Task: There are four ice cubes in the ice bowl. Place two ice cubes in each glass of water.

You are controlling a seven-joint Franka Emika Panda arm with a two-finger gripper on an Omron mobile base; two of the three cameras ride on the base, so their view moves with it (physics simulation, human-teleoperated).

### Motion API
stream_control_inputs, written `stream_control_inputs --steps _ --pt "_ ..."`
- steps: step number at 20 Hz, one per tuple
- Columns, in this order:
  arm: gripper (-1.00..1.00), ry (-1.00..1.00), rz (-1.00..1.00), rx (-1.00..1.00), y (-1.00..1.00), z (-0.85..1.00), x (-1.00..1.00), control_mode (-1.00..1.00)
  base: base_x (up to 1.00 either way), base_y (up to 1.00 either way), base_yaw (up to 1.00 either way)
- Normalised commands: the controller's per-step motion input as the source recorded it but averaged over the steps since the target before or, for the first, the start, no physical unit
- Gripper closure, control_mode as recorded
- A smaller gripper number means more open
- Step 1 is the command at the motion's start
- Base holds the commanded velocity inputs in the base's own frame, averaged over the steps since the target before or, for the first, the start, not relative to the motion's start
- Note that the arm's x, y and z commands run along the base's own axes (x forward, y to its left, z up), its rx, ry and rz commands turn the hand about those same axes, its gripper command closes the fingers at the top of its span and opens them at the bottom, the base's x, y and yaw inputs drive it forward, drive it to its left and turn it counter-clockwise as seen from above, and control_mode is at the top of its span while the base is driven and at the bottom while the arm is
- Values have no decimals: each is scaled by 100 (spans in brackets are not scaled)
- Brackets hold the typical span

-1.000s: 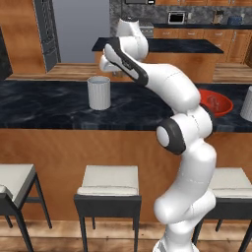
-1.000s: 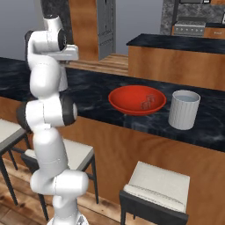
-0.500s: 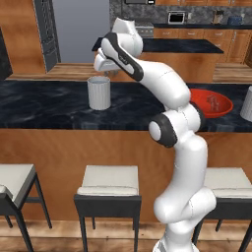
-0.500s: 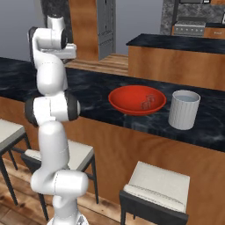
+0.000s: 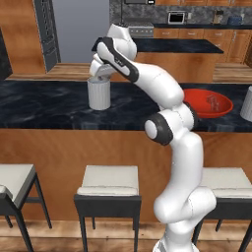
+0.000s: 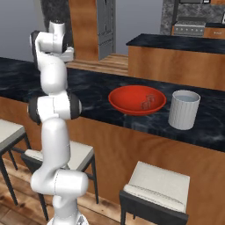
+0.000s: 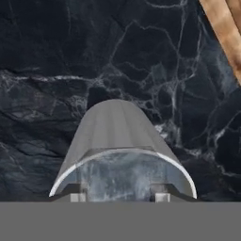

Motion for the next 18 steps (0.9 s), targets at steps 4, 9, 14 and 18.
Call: stream_control_inputs --steps 4,9,14,18 --pt "100 -3 14 1 34 -2 37 -100 0 0 0" --pt "-100 -11 14 2 5 1 28 -100 0 0 0" --pt "-100 -10 13 0 0 0 0 -100 0 0 0" --pt "-100 -8 14 0 0 0 0 -100 0 0 0"
